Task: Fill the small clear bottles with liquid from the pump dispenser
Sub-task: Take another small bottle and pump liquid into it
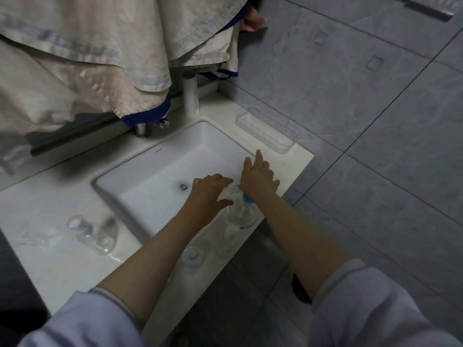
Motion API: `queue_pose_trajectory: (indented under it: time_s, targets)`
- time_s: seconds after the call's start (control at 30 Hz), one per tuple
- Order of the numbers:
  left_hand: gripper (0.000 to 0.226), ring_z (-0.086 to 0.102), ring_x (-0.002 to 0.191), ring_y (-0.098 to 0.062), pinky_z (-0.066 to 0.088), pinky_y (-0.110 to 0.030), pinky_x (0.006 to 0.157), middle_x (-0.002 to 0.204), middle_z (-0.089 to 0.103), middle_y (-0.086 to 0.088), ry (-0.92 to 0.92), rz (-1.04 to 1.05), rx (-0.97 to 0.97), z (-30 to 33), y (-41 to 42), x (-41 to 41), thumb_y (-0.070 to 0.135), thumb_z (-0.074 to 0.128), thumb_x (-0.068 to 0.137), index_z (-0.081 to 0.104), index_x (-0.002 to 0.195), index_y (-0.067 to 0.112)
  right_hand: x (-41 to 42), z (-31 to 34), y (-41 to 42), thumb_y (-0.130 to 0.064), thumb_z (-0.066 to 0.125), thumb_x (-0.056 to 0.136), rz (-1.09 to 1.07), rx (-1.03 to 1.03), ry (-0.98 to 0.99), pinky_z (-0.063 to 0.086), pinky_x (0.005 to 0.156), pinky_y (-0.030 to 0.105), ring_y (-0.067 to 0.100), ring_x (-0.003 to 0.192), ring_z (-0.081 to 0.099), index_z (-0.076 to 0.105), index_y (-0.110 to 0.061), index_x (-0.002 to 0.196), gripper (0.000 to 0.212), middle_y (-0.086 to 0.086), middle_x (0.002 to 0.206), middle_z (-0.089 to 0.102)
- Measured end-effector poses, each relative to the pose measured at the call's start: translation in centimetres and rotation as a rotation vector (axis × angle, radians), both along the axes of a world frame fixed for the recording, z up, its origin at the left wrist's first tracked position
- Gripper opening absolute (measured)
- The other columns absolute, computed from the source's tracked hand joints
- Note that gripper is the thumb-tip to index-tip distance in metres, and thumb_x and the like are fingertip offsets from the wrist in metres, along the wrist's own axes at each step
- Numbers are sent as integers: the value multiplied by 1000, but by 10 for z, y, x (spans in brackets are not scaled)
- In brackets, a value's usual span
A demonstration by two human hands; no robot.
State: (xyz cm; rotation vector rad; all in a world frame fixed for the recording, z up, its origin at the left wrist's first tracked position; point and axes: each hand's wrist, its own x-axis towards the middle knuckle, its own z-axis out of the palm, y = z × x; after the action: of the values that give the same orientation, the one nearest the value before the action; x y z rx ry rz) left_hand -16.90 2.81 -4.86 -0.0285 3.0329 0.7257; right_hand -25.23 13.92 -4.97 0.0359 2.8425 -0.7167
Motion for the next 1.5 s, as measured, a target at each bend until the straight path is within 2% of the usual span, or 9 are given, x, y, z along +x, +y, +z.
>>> queue_pose_trajectory:
  time_s: [0.33,0.53,0.63,0.8,1.0,1.07,1.2,1.33,1.5]
  targets:
    - [50,47,124,-18,27,-32,106,134,52,-1,-15,-5,-10,4,1,0,40,60,86,49,131,20,4,-2,-1,-44,12,101,-21,5,39,5,113,58,29,140,23,1,-25,152,56,7,155,23]
    - [48,49,122,-16,28,-30,107,132,55,-2,13,-3,29,6,2,3,39,60,86,52,128,18,-1,2,1,-48,11,101,4,-3,14,11,113,58,30,140,24,1,-25,152,58,7,156,21]
    - [47,50,121,-16,29,-28,107,132,54,-1,-11,-4,-30,8,5,-1,42,55,88,52,128,19,-3,3,1,-49,11,100,-5,-11,47,9,113,58,30,140,24,3,-26,152,57,7,156,21]
    - [48,48,123,-19,27,-33,105,133,54,-2,0,-3,8,4,1,1,39,60,86,51,129,19,2,-3,0,-45,10,101,-14,42,27,5,113,58,29,141,22,1,-24,153,57,7,156,21]
    - [50,47,125,-17,28,-35,110,135,51,0,-44,-7,-56,5,3,-2,44,56,87,48,131,22,-2,-1,-1,-49,10,100,-3,7,25,9,113,58,30,140,23,1,-26,152,57,7,156,20]
    - [49,48,124,-17,30,-34,110,134,52,-1,-49,-4,-78,9,4,-4,44,54,88,49,130,21,-3,1,0,-50,11,100,1,-3,61,8,113,58,30,141,23,2,-27,152,57,6,156,20]
    - [48,45,125,-14,21,-24,108,137,50,1,-30,4,-22,10,4,0,42,54,89,48,131,20,-1,-4,-1,-49,9,100,-18,29,58,7,113,59,30,141,24,3,-26,152,58,7,155,23]
    - [51,44,127,-18,23,-34,109,136,50,-1,-7,6,40,11,2,7,38,60,86,48,132,20,1,-6,-1,-50,8,99,-20,55,36,5,113,58,30,141,22,2,-26,152,59,7,156,21]
    - [49,48,122,-18,29,-35,108,133,54,-1,4,7,40,10,3,4,40,61,85,52,128,20,-1,2,-1,-52,12,99,21,45,90,8,113,58,30,141,23,3,-27,152,59,6,156,21]
